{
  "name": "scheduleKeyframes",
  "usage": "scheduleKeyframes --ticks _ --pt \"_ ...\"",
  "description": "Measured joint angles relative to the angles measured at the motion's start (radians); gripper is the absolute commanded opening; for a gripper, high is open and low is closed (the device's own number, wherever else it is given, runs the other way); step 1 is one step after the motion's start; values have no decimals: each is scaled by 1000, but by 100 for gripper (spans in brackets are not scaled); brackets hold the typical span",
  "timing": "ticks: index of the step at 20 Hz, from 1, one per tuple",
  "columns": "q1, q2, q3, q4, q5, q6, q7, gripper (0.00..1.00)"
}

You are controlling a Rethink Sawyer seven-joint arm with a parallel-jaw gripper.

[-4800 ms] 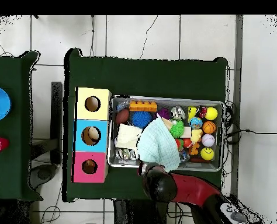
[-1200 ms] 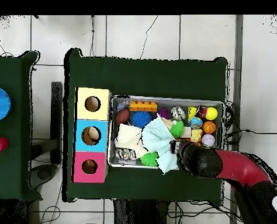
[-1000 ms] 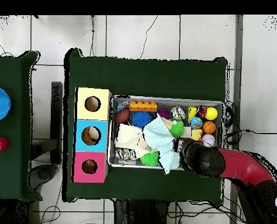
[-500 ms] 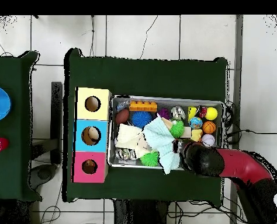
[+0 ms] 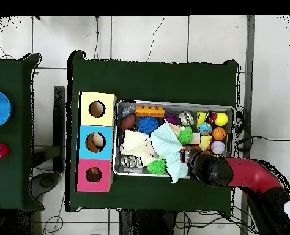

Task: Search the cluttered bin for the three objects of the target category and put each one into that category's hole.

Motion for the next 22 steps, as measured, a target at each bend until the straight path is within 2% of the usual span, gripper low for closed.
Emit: scheduleKeyframes --ticks 7,12,16,22 --pt "-5 -2 22 -10 0 5 0 100" --pt "-5 -40 33 -9 3 45 0 100" --pt "-4 -134 47 -8 40 152 0 100" --pt "-5 -237 58 -8 91 272 0 100"
